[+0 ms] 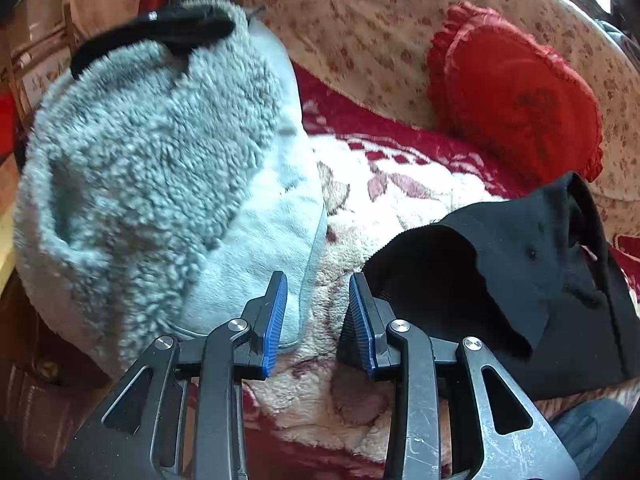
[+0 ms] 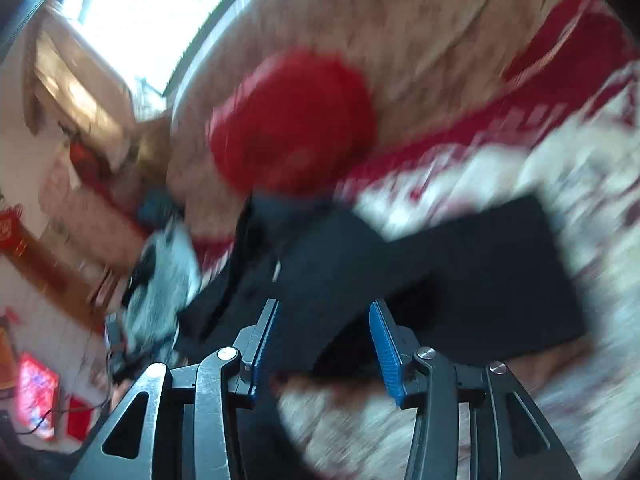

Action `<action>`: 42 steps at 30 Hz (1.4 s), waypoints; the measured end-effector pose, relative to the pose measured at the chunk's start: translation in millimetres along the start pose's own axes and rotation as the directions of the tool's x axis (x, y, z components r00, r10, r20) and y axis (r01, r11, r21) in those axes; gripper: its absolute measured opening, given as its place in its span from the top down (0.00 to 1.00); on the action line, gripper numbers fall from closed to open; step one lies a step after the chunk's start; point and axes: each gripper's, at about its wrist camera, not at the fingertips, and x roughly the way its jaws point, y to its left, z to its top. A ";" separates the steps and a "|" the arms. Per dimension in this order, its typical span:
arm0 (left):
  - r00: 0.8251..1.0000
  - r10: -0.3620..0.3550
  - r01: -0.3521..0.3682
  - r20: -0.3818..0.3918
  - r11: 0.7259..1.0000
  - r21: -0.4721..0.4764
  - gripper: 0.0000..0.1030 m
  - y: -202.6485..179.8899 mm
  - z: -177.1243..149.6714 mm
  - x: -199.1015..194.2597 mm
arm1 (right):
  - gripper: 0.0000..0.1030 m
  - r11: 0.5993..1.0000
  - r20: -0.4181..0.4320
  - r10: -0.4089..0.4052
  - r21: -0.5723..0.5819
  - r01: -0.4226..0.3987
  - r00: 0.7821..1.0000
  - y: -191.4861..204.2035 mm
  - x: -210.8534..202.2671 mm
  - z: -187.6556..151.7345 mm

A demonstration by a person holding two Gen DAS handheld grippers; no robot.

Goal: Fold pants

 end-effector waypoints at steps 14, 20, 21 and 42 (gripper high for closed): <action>0.966 -0.259 0.242 -0.004 0.898 0.369 0.50 -88.3 -26.6 -22.1 | 0.58 0.920 -0.114 -0.219 -0.355 0.166 0.969 40.4 53.1 -19.6; 0.968 -0.250 0.215 0.006 0.842 0.494 0.50 -115.3 -34.5 -18.1 | 0.69 0.918 -0.139 -0.194 -0.374 0.130 0.971 46.1 62.1 -24.7; 0.964 -0.268 0.230 -0.003 0.822 0.522 0.50 -120.5 -36.9 -20.3 | 0.71 0.921 -0.143 -0.193 -0.368 0.129 0.971 44.9 64.0 -23.9; 0.964 -0.199 0.139 0.176 0.942 0.305 0.96 -74.4 60.2 -32.0 | 0.98 0.845 0.311 0.533 -0.241 -0.477 0.787 72.4 -95.8 4.7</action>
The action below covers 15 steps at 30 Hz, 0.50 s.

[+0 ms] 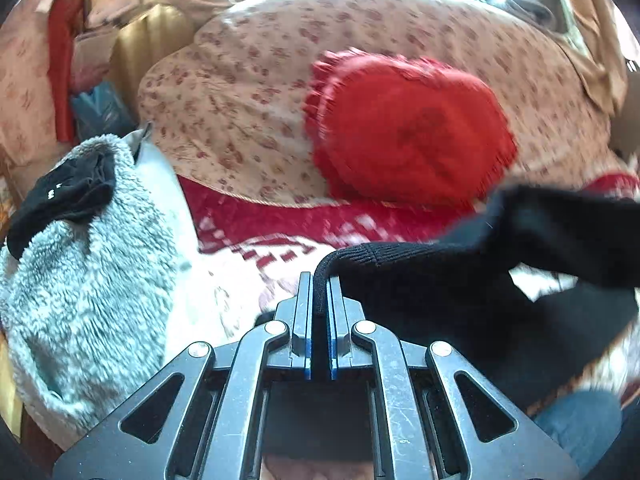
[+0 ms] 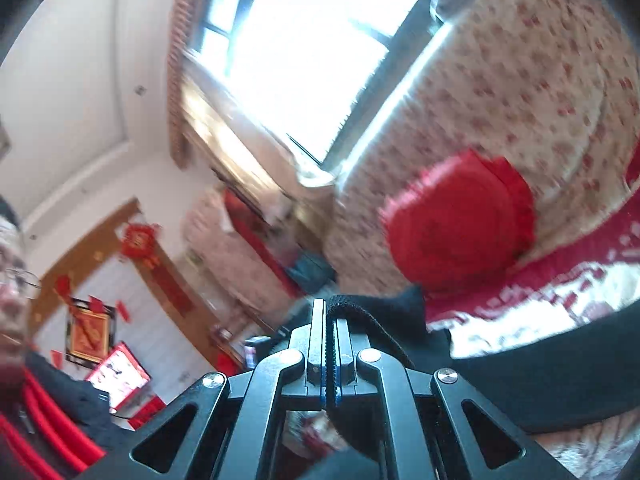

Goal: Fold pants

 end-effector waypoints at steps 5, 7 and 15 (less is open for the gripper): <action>0.999 0.011 -0.015 -0.044 0.997 -0.078 0.96 16.5 23.9 39.7 | 0.98 0.998 0.040 -0.050 0.043 0.048 0.998 -9.7 -0.7 17.4; 0.997 0.026 -0.032 -0.067 0.995 -0.096 0.96 18.7 33.7 65.1 | 0.98 0.985 0.068 -0.107 0.141 0.096 0.992 -44.1 -1.4 29.2; 0.972 0.159 -0.181 -0.171 0.976 -0.120 0.89 21.0 45.9 125.1 | 0.68 0.793 0.005 -0.507 0.395 0.464 0.862 -194.4 22.8 60.8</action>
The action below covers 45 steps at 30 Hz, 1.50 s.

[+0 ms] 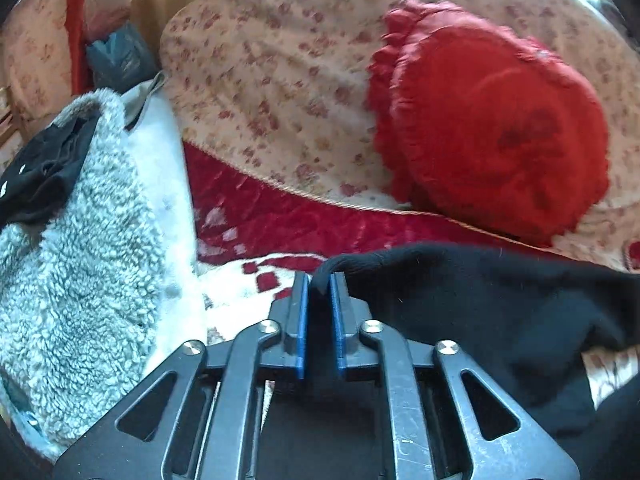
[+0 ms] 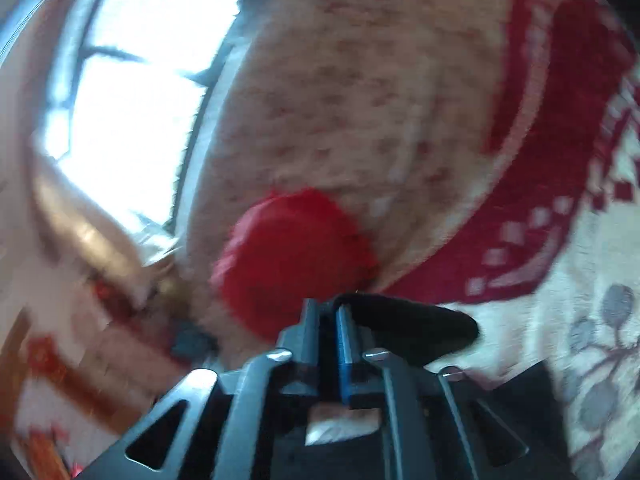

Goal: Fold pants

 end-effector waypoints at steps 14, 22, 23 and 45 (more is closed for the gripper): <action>0.997 -0.037 0.031 0.073 0.996 0.086 0.66 -44.4 -44.2 -15.0 | 0.57 0.959 -0.146 -0.036 0.272 0.075 0.989 -57.6 38.4 3.3; 0.998 0.006 -0.013 0.068 0.995 0.100 0.61 -55.1 -70.1 12.2 | 0.60 0.952 -0.147 -0.181 0.221 0.211 0.972 -72.0 67.3 6.8; 0.998 0.008 -0.015 0.068 0.995 0.102 0.61 -55.8 -70.9 12.3 | 0.61 0.957 -0.150 -0.189 0.194 0.216 0.970 -70.4 71.9 8.1; 0.996 -0.084 0.080 -0.032 0.992 -0.100 0.23 -20.2 -66.7 27.0 | 1.00 0.762 0.050 -0.625 -0.175 0.623 0.779 -29.7 17.7 9.8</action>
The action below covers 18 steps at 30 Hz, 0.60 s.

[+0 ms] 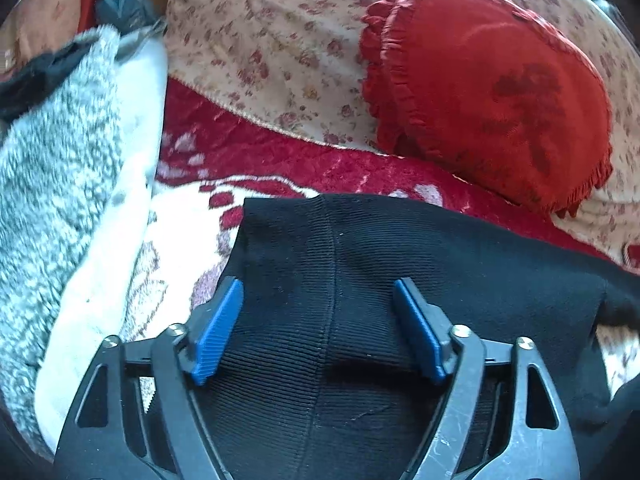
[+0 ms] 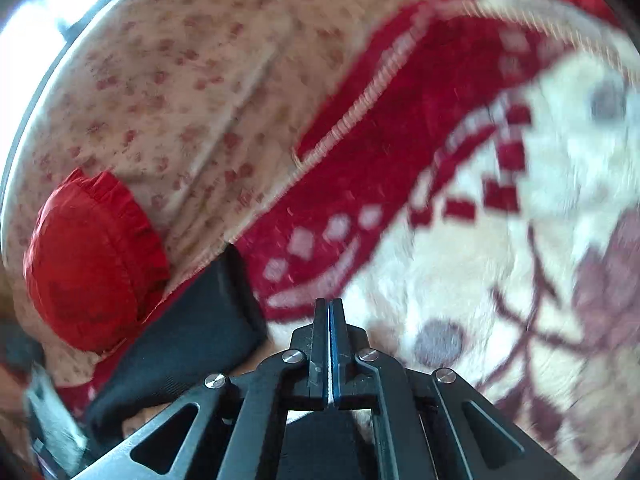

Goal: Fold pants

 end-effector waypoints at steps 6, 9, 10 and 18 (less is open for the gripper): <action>1.000 -0.029 0.029 -0.012 0.999 -0.023 0.22 3.8 -0.4 2.1 | 1.00 0.931 0.047 0.065 -0.364 -0.044 0.997 70.7 -6.2 -16.4; 0.999 -0.028 0.027 -0.016 0.999 -0.027 0.20 4.0 0.1 2.7 | 0.99 0.896 -0.058 0.061 -0.436 -0.080 0.997 88.6 15.8 -30.2; 0.999 -0.030 0.029 -0.018 0.999 -0.029 0.20 4.5 0.0 3.1 | 0.99 0.892 -0.127 0.039 -0.442 -0.092 0.991 90.4 29.9 -34.5; 0.996 -0.063 0.058 -0.057 0.995 -0.075 0.10 13.3 2.7 9.4 | 0.99 0.932 -0.220 0.067 -0.334 -0.140 0.973 70.7 47.1 -33.3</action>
